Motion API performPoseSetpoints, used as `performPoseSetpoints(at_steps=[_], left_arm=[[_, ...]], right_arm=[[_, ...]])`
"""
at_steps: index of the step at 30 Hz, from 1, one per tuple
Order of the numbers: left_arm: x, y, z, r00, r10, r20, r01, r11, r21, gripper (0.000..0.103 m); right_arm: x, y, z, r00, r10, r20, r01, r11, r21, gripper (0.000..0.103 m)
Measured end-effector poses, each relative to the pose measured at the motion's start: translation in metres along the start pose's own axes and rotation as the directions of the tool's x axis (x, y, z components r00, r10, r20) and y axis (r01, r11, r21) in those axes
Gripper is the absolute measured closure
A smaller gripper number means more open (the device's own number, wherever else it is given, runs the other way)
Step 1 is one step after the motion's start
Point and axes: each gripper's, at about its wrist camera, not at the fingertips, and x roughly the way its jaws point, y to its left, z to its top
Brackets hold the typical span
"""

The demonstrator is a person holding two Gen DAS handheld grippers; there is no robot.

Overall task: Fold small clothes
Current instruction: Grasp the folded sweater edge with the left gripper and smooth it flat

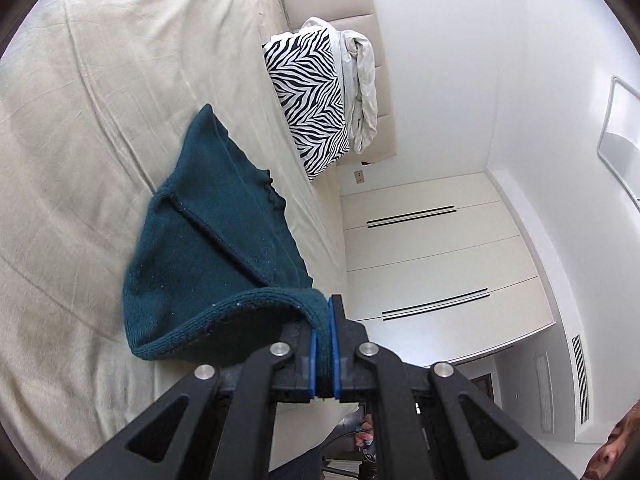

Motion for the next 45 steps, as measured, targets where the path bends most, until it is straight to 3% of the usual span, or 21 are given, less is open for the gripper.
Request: performPoseSetpoints(at_steps=[13,21,22,24,25,26,28,31,36,45], left_arm=[[0.077,0.011,0.098,0.999,0.042,0.032,-0.042,0.999,-0.016,0.097],[0.12,0.052,0.144,0.991,0.116,0.064,-0.11,0.99,-0.094,0.095],[0.124,0.06,0.147,0.99,0.13,0.062,-0.123,0.987,-0.105,0.088],[0.126,0.071,0.15,0.981,0.183,0.07,-0.173,0.977,-0.128,0.055],[0.125,0.075,0.149,0.976,0.2,0.08,-0.188,0.972,-0.14,0.034],[0.121,0.077,0.146,0.976,0.198,0.092,-0.184,0.973,-0.143,0.028],[0.116,0.08,0.141,0.975,0.205,0.084,-0.193,0.972,-0.133,0.028],[0.11,0.079,0.126,0.971,0.227,0.071,-0.22,0.971,-0.096,0.028],[0.098,0.068,0.089,0.953,0.297,0.057,-0.299,0.954,0.027,0.031],[0.082,0.065,0.042,0.898,0.433,0.079,-0.441,0.88,0.179,0.05]], right_arm=[[0.118,-0.01,0.085,0.997,-0.077,0.018,0.077,0.997,0.023,0.096],[0.199,-0.029,0.124,0.994,-0.108,-0.009,0.109,0.993,0.049,0.095],[0.21,-0.034,0.128,0.992,-0.128,-0.022,0.129,0.99,0.057,0.094],[0.231,-0.045,0.133,0.979,-0.195,-0.064,0.199,0.978,0.06,0.079],[0.236,-0.05,0.133,0.975,-0.213,-0.066,0.217,0.974,0.065,0.056],[0.235,-0.054,0.132,0.976,-0.213,-0.048,0.216,0.973,0.078,0.033],[0.227,-0.062,0.129,0.98,-0.2,0.001,0.199,0.974,0.106,0.028],[0.214,-0.07,0.121,0.984,-0.176,-0.014,0.176,0.977,0.116,0.028],[0.179,-0.054,0.086,0.975,-0.223,-0.023,0.222,0.974,-0.034,0.028],[0.129,-0.02,0.016,0.969,-0.248,0.002,0.242,0.941,-0.238,0.03]])
